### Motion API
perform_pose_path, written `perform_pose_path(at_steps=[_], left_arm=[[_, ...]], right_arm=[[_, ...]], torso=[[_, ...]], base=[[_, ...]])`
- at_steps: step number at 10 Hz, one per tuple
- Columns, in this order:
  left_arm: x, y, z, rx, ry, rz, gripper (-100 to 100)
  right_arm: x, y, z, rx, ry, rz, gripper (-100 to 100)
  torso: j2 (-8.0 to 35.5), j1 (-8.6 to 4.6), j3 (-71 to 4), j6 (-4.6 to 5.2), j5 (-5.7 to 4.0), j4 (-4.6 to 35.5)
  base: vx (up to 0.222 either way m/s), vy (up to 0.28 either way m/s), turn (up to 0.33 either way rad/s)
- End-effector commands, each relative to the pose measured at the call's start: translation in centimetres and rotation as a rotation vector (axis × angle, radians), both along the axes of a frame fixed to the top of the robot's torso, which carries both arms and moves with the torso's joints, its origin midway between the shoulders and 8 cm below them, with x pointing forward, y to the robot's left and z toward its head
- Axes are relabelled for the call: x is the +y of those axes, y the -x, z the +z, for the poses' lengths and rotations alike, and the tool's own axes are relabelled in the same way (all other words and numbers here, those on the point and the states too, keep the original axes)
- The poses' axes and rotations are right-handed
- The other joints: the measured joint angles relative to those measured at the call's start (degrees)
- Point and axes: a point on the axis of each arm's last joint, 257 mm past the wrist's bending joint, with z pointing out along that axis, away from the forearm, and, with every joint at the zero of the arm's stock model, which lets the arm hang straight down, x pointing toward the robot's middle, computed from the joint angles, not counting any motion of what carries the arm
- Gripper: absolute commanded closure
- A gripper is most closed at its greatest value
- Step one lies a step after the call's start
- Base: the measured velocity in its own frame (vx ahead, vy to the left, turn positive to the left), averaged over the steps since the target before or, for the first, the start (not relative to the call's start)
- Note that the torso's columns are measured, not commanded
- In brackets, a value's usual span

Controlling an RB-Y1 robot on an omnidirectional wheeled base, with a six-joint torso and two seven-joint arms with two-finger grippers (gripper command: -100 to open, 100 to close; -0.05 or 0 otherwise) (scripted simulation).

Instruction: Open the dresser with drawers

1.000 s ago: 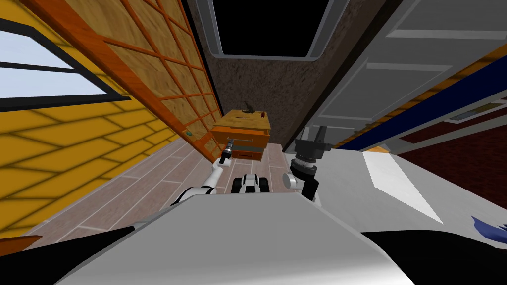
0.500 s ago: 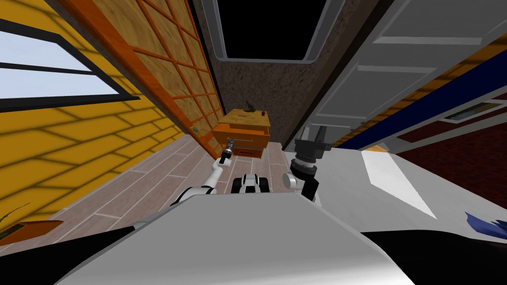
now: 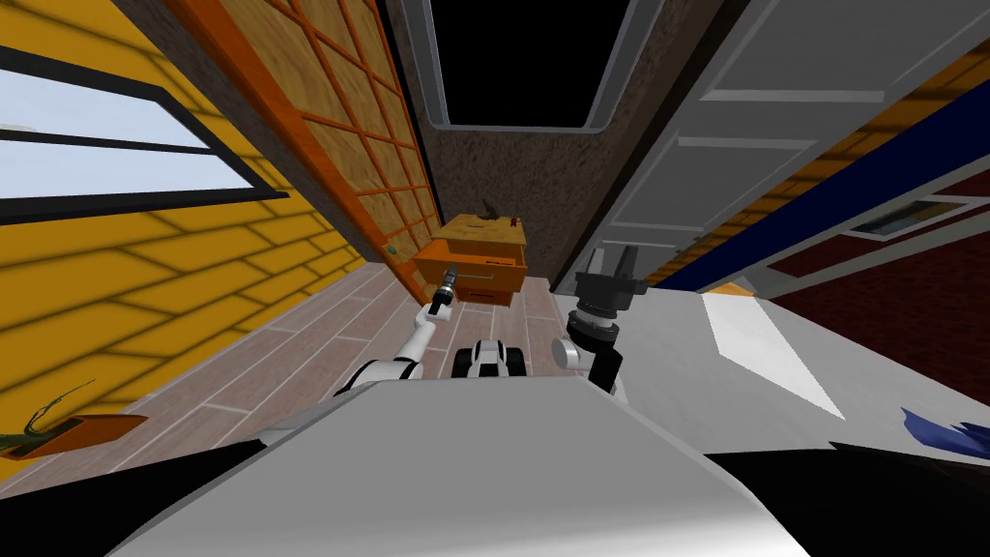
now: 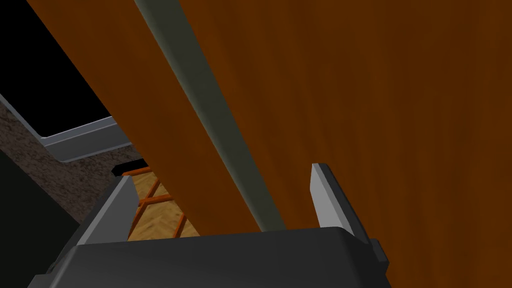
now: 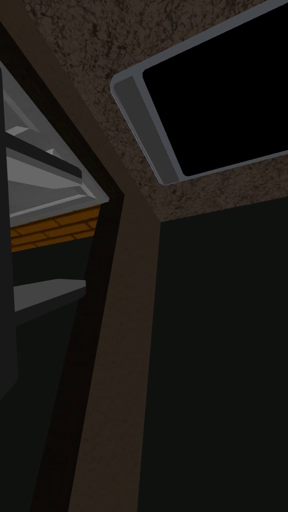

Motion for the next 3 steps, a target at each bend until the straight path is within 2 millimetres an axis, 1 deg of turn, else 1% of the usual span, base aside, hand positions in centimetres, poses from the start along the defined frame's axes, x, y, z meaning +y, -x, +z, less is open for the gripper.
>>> perform_pose_path(at_steps=[1, 2, 3], left_arm=[[-0.2, -1.4, 1.8, -0.003, 0.001, -0.001, -100], [-0.2, -2.4, 2.9, -0.003, 0.002, -0.001, -100], [-0.3, -2.8, 3.5, -0.003, 0.002, -0.001, -100]], right_arm=[[0.0, 0.0, 0.0, 0.0, 0.0, 0.0, 0], [0.0, 0.0, 0.0, 0.0, 0.0, 0.0, 0], [0.0, 0.0, 0.0, 0.0, 0.0, 0.0, 0]], torso=[[0.1, 0.03, 0.1, -0.01, 0.02, 0.0], [0.3, 0.03, 0.2, -0.02, 0.02, 0.0], [0.5, -0.03, 0.3, -0.03, -0.06, 0.2]], base=[[-0.028, 0.001, 0.0], [-0.049, 0.001, 0.005], [-0.069, 0.003, 0.005]])
